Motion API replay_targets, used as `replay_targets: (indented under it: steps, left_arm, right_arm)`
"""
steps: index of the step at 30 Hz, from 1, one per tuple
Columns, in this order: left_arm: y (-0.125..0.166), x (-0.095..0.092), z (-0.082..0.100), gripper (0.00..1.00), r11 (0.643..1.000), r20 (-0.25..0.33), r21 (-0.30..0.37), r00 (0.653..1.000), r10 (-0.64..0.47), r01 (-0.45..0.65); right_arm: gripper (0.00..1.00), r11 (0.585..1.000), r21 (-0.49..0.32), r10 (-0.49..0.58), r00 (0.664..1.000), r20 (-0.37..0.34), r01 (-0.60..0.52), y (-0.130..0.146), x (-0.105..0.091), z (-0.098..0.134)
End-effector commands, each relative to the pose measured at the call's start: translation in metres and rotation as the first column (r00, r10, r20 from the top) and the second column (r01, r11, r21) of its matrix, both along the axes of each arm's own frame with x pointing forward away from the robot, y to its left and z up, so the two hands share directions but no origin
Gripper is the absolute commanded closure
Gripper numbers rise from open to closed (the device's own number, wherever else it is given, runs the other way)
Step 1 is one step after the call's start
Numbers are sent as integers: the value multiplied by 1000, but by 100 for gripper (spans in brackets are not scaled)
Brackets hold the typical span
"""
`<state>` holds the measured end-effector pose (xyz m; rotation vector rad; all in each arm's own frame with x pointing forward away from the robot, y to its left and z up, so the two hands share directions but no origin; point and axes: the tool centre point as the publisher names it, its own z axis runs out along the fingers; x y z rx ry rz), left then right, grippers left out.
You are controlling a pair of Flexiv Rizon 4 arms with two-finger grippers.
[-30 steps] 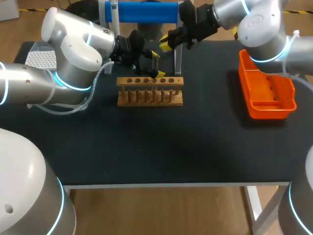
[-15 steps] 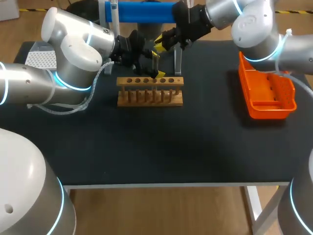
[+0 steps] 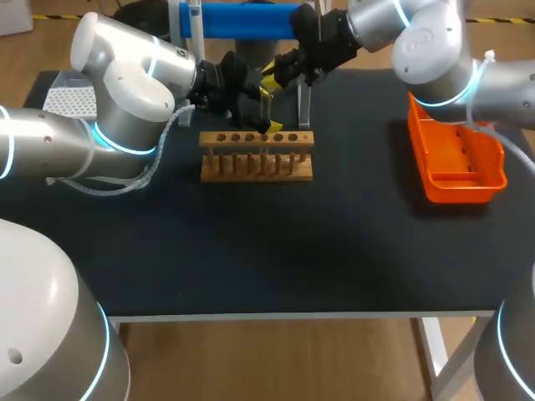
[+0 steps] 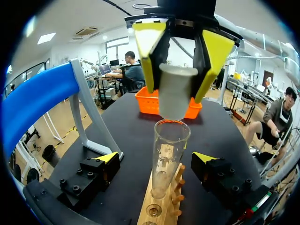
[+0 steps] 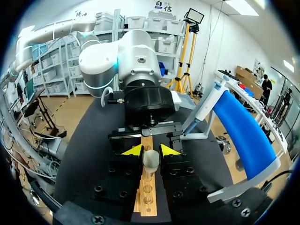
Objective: Invert the test tube, pick up the pipette, mount the tip to pipette, aspirate from beaker and dispense into the tube, eject the tip, return the pipette, and cap with the stopper.
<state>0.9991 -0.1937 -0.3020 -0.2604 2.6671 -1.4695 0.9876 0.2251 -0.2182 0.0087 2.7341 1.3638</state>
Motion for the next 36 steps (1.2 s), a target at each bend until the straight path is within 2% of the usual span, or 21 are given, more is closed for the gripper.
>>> replay_targets:
  steps: [1,15,36]
  left_arm:
    - [0,1,0,0,1000,-3,0,1000,-3,3]
    - [0,1,0,0,1000,-3,0,1000,-3,3]
    - [0,1,0,0,1000,-3,0,1000,-3,3]
  right_arm:
    - [100,1000,-3,3,1000,-2,-3,2,0,-2]
    - [100,1000,-11,1,1000,-7,-1,3,-1,-9]
    - [100,1000,15,-6,1000,-3,6,5,0,-2]
